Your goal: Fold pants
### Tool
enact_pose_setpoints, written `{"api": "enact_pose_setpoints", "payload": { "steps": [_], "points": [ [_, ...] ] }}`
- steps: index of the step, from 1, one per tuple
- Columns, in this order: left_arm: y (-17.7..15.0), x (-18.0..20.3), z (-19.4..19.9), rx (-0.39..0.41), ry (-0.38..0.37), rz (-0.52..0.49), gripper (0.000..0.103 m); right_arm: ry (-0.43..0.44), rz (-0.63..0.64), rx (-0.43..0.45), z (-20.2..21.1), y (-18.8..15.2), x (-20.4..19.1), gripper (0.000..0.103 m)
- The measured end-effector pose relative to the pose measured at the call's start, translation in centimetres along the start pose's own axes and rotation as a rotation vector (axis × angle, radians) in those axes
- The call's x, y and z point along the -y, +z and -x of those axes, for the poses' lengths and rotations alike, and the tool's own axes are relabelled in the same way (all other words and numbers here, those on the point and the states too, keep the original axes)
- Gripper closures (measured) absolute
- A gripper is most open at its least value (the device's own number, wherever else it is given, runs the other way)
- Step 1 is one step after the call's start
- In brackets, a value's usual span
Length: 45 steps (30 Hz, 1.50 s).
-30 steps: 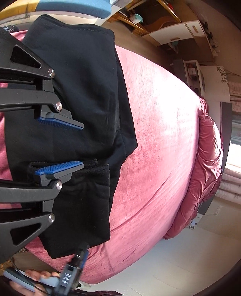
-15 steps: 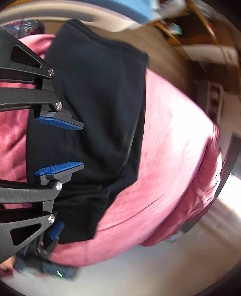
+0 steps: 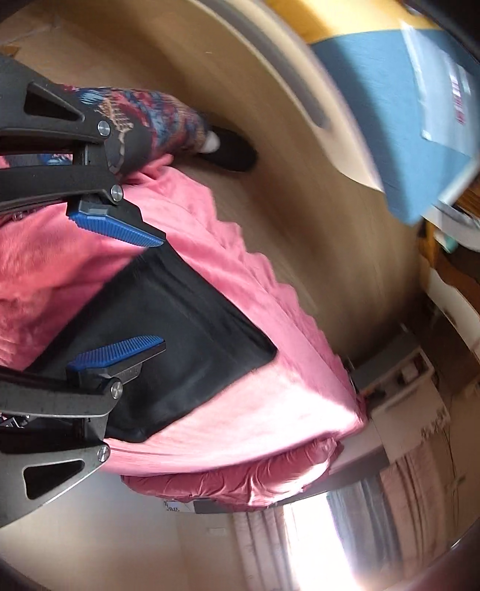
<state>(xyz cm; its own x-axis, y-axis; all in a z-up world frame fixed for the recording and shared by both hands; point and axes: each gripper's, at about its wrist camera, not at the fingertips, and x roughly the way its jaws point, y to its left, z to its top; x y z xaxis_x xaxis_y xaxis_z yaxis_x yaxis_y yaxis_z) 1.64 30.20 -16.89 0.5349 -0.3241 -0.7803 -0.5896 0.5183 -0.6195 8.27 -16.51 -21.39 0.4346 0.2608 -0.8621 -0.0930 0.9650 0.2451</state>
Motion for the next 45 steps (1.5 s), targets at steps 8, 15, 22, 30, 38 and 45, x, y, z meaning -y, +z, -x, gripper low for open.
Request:
{"api": "enact_pose_setpoints", "payload": {
  "steps": [8,15,22,30,38,45],
  "points": [
    [-0.8,-1.7,-4.6,-0.104,0.022,0.081,0.052,-0.007,0.017,-0.013,0.2,0.0,-0.6,0.008],
    [0.0,-1.1,-6.5,-0.095,0.015,0.090,0.054,-0.017,0.031,-0.015,-0.1,0.1,-0.8,0.008],
    [0.2,0.7,-5.9,-0.037,0.036,0.007,0.087,-0.024,0.038,-0.015,0.1,0.2,-1.4,0.009],
    [-2.1,9.9,-0.8,0.102,-0.173,-0.353,0.089,0.003,0.058,0.123,4.4,0.8,-2.5,0.015],
    [-10.3,20.7,-1.3,-0.027,-0.375,-0.839,0.089,0.451,0.030,0.118,7.3,5.3,-4.6,0.015],
    [-14.9,23.5,-3.2,-0.118,-0.400,-1.024,0.089,0.561,0.139,0.018,5.7,10.2,-8.4,0.015]
  ]
}}
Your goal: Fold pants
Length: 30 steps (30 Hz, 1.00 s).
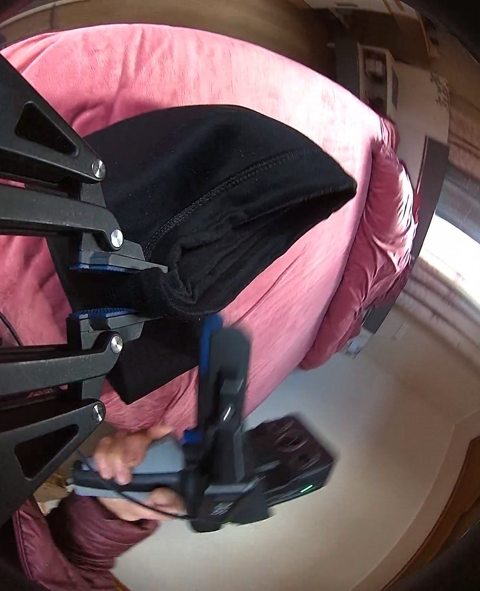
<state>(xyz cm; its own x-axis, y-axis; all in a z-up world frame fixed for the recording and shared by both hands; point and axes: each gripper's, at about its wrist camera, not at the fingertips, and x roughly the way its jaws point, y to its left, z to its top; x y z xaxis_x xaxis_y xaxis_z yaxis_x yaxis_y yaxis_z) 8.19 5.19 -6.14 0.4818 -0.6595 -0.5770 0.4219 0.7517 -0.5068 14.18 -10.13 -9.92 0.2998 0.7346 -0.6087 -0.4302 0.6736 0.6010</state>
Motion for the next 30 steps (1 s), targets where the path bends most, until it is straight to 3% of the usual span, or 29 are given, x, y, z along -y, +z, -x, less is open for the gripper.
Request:
{"api": "enact_pose_setpoints", "payload": {
  "steps": [2,4,6,8,10,11,12,14,16,19,21,24,30],
  "points": [
    [-0.1,0.6,-0.6,-0.015,-0.011,-0.022,0.089,-0.027,0.003,-0.052,-1.9,0.7,0.2,0.015],
    [0.1,1.3,-0.9,-0.022,-0.015,-0.048,0.089,-0.051,0.006,-0.100,-3.3,0.9,0.5,0.028],
    [0.2,2.0,-1.0,-0.021,-0.020,-0.107,0.089,-0.068,0.017,-0.146,-4.4,1.0,1.0,0.061],
    [0.3,2.5,-0.8,-0.022,-0.013,-0.131,0.089,-0.110,0.042,-0.161,-5.0,1.2,1.0,0.079],
    [0.5,2.8,-0.6,-0.024,-0.012,-0.191,0.087,-0.108,0.053,-0.151,-4.9,1.3,0.9,0.085],
    [0.8,2.6,0.0,-0.021,-0.045,-0.178,0.083,-0.096,0.053,-0.139,-4.4,1.3,0.8,0.088],
    [1.1,2.1,0.7,-0.012,-0.115,-0.143,0.076,-0.090,0.055,-0.126,-4.0,1.4,0.7,0.089],
    [1.5,0.0,2.9,0.033,-0.278,-0.035,0.073,-0.078,0.053,-0.090,-2.4,1.7,0.7,0.089],
    [2.2,-2.1,4.7,0.098,-0.337,0.056,0.072,-0.066,0.048,-0.061,-0.6,1.5,0.7,0.089],
    [2.9,-5.5,5.8,0.155,-0.251,0.172,0.072,-0.078,0.041,-0.026,1.8,1.1,1.1,0.089],
    [2.9,-7.0,5.2,0.149,-0.160,0.209,0.072,-0.087,0.025,-0.007,3.3,0.5,1.8,0.089],
    [3.5,-8.0,2.4,0.103,-0.087,0.221,0.072,-0.111,-0.020,0.021,5.5,-0.6,3.6,0.089],
    [3.4,-5.7,-4.3,-0.027,-0.075,0.163,0.073,-0.149,-0.125,0.068,9.3,-3.1,7.5,0.089]
  ]
}}
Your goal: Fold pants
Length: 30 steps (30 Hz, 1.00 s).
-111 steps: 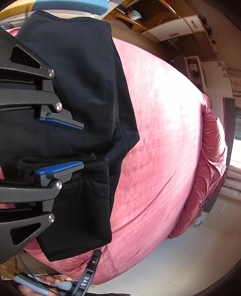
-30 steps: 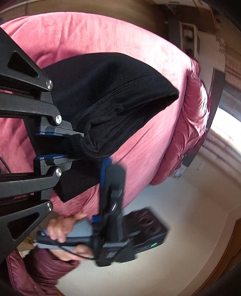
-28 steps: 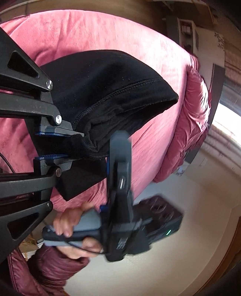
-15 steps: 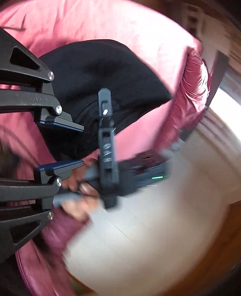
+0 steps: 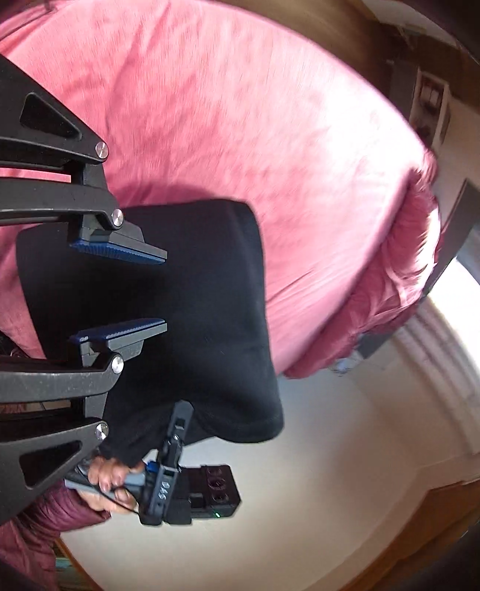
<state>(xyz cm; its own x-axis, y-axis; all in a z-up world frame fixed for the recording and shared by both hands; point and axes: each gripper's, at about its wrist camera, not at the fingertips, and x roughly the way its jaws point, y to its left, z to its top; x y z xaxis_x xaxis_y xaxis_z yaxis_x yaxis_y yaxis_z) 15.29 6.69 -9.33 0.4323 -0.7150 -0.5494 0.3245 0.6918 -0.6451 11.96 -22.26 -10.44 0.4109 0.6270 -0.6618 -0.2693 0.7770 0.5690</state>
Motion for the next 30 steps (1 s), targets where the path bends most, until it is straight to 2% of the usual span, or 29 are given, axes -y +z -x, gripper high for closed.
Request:
{"api": "enact_pose_setpoints", "payload": {
  "steps": [3,9,14,17,19,22,23,27,30],
  "points": [
    [-0.9,1.8,-3.4,-0.073,-0.004,-0.033,0.073,-0.020,-0.045,0.013,1.2,-1.1,2.4,0.089],
    [-3.6,4.1,-7.7,-0.207,-0.003,-0.080,0.073,-0.064,-0.145,0.004,1.7,-3.0,7.4,0.089],
    [-5.0,4.5,-10.2,-0.276,-0.005,-0.080,0.073,-0.093,-0.256,-0.010,0.8,-5.2,12.0,0.089],
    [-5.3,4.8,-11.3,-0.295,0.016,-0.093,0.073,-0.112,-0.335,-0.004,0.8,-6.6,14.2,0.083],
    [-5.3,5.1,-11.6,-0.299,0.028,-0.114,0.073,-0.129,-0.362,0.033,2.0,-7.2,14.5,0.082],
    [-5.2,5.3,-12.1,-0.303,0.041,-0.114,0.073,-0.199,-0.368,0.097,5.0,-8.0,13.5,0.076],
    [-5.2,5.3,-12.1,-0.301,0.039,-0.110,0.073,-0.199,-0.363,0.109,5.8,-8.2,13.1,0.076],
    [-5.2,6.0,-11.9,-0.287,0.018,-0.085,0.072,-0.128,-0.376,0.111,8.1,-10.6,10.9,0.076],
    [-5.2,5.4,-11.3,-0.271,-0.001,-0.051,0.072,-0.065,-0.415,0.099,8.3,-12.7,9.9,0.076]
  ]
}}
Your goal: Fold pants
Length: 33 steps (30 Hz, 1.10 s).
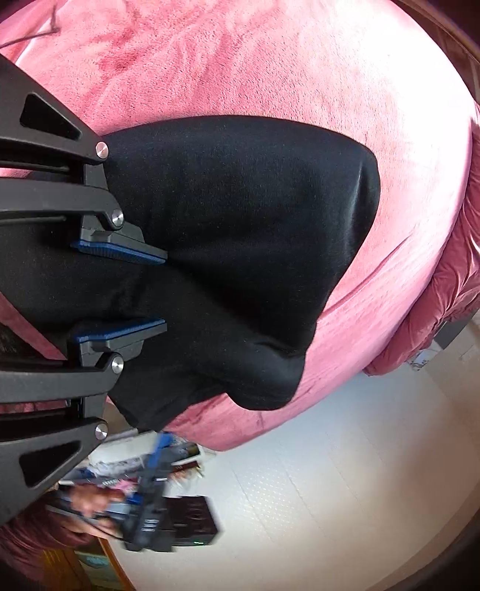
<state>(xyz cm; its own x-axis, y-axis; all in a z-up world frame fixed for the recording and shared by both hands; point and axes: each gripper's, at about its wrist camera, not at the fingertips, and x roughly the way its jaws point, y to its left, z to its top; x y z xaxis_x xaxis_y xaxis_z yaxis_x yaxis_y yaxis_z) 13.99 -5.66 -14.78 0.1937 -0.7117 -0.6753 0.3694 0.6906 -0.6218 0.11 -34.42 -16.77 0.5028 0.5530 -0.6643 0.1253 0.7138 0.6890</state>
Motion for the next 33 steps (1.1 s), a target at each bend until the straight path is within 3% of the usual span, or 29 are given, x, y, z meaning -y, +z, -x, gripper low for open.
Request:
{"api": "enact_pose_setpoints", "payload": {
  "steps": [8,12,16,19,23,28,31,32,33],
  "points": [
    [-0.2,0.8,2.2,0.041,0.006,-0.028,0.071,-0.029,-0.133,0.015,-3.9,-1.3,0.7,0.077],
    [-0.2,1.0,3.6,0.071,0.011,-0.044,0.071,-0.084,-0.093,0.036,-4.0,-1.1,-0.1,0.094],
    [-0.4,1.0,4.6,0.081,0.029,-0.074,0.071,-0.120,0.001,0.054,-2.2,-2.0,-1.8,0.096],
    [-0.8,1.3,4.0,0.062,0.034,-0.112,0.071,-0.148,0.022,0.032,-1.4,-3.0,-1.6,0.098],
    [-1.8,1.5,1.6,-0.016,0.088,-0.143,0.071,-0.225,-0.082,-0.021,-3.3,-4.1,2.4,0.103],
    [-1.7,2.0,1.2,-0.010,0.105,-0.157,0.071,-0.224,-0.102,0.022,-1.9,-3.6,3.4,0.102],
    [-1.9,2.5,1.9,0.004,0.082,-0.188,0.071,-0.199,-0.082,0.078,0.2,-3.0,2.8,0.096],
    [-2.0,2.9,1.6,-0.005,0.069,-0.202,0.071,-0.217,-0.056,0.098,0.7,-2.3,2.1,0.079],
    [-2.2,3.1,1.3,-0.019,0.060,-0.215,0.071,-0.239,-0.024,0.113,0.9,-1.7,1.6,0.055]
  ]
}}
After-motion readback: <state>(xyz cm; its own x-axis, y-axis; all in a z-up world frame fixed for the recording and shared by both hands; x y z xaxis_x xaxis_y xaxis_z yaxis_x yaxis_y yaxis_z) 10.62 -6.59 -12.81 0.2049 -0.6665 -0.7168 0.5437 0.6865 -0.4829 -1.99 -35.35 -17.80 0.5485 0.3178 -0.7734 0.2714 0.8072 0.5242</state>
